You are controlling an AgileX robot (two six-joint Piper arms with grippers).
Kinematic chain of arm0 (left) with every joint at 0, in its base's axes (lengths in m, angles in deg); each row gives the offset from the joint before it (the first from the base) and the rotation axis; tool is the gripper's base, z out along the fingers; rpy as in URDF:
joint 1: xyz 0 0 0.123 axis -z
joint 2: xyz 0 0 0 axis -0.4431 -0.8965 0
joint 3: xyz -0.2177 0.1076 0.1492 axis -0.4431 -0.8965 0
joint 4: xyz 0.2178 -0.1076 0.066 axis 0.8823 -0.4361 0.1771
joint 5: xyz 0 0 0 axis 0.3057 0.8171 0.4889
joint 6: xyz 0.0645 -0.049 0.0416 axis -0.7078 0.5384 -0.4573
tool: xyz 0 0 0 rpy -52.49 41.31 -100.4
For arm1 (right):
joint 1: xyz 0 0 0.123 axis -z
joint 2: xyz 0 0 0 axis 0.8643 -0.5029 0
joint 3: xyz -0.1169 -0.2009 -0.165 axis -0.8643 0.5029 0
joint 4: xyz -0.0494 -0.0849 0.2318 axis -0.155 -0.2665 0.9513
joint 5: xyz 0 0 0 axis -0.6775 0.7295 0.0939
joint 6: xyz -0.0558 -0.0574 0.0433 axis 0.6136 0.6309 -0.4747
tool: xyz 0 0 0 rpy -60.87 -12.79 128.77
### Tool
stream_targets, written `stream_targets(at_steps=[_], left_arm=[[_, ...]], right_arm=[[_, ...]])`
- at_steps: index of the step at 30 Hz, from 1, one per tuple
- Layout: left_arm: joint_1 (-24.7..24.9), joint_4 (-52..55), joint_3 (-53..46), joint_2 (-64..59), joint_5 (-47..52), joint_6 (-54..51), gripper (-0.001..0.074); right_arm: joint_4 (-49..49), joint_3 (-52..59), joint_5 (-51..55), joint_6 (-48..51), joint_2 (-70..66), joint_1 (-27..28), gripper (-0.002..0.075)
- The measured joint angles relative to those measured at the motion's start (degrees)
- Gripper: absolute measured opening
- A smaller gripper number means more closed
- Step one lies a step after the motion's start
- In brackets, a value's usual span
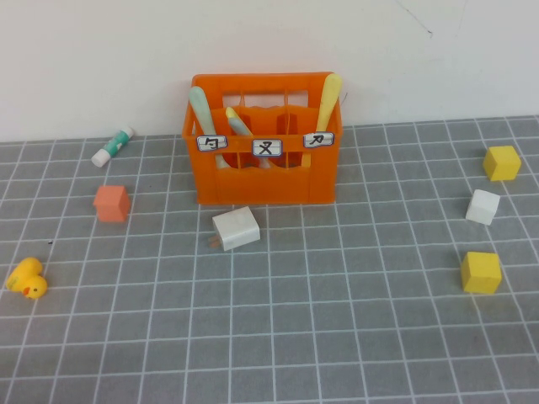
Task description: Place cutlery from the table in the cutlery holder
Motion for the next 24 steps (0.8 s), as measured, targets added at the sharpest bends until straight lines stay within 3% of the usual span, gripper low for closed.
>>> stream_targets(at_steps=[4,17,24], left_arm=[[0.0,0.3,0.0,0.0,0.0,0.12,-0.0001],[0.0,0.3,0.0,0.0,0.0,0.12,-0.0001],[0.0,0.3,0.0,0.0,0.0,0.12,-0.0001]], right_arm=[[0.04,5.16,-2.09,-2.31,0.0,0.0,-0.0001],[0.25,6.14,15.4,-7.18,0.0,-1.27,-0.0001],[0.37,6.14,16.16,-8.29,0.0,-1.27,-0.0001]])
